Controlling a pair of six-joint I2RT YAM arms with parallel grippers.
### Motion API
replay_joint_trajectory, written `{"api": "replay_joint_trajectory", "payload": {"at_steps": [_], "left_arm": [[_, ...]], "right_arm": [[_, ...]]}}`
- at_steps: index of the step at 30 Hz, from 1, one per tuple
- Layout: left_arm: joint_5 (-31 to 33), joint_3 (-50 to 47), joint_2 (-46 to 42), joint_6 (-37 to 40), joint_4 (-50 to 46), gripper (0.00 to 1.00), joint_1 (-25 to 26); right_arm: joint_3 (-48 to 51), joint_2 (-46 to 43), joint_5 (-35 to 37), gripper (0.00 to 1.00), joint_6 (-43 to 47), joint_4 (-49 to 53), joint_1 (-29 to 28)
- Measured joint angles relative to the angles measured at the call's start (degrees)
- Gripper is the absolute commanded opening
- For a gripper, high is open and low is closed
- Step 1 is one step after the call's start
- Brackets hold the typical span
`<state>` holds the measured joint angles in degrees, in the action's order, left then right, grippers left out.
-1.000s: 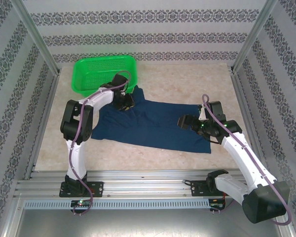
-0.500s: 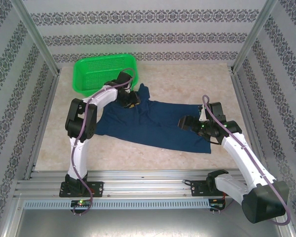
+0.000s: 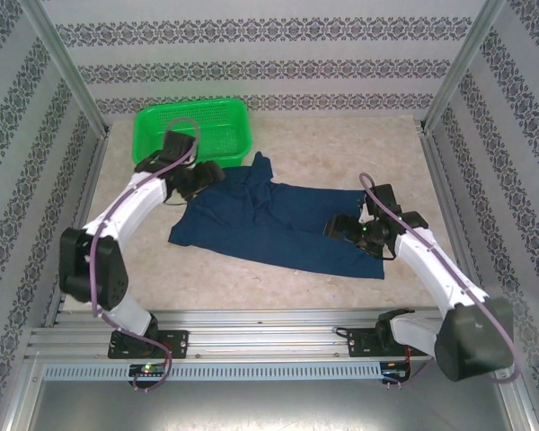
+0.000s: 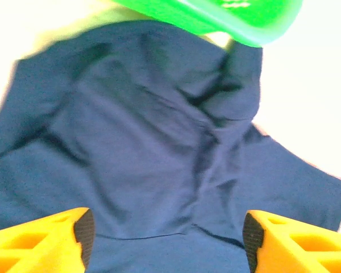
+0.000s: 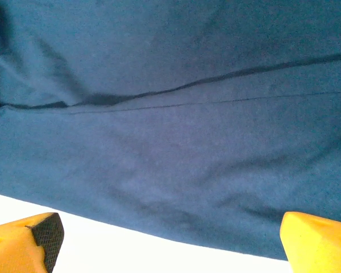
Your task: Fold and stack the t-shirts
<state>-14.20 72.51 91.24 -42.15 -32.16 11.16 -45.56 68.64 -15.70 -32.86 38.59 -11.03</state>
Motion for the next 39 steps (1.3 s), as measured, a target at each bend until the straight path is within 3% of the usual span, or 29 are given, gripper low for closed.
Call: {"api": "replay_joint_trajectory", "payload": {"at_steps": [3,8,14,20,32,39], "left_arm": [[0.1,-6.5,2.3,-0.5,4.1,0.5,-1.2],[0.2,-14.5,9.6,-2.3,10.1,0.45,-1.4],[0.8,-18.0,7.6,-4.2,14.5,0.42,-4.8],[1.2,-27.8,-1.2,-6.0,15.2,0.42,-8.7],[1.2,-37.2,-11.6,-10.6,15.2,0.5,-8.9],[2.0,-33.5,-13.6,-11.3,6.6,0.69,-8.9]], "right_arm": [[-0.3,5.8,0.4,0.98,-1.3,-3.0,-0.5],[-1.9,14.7,2.1,0.97,-3.3,-7.4,-0.9],[-2.6,19.0,5.9,0.96,-6.2,-8.8,-0.9],[-2.3,19.8,10.2,0.95,-8.9,-8.4,-1.0],[-2.9,21.8,17.4,0.95,-12.3,0.0,-6.0],[-0.6,15.5,19.6,0.97,-12.6,1.7,-6.0]]}}
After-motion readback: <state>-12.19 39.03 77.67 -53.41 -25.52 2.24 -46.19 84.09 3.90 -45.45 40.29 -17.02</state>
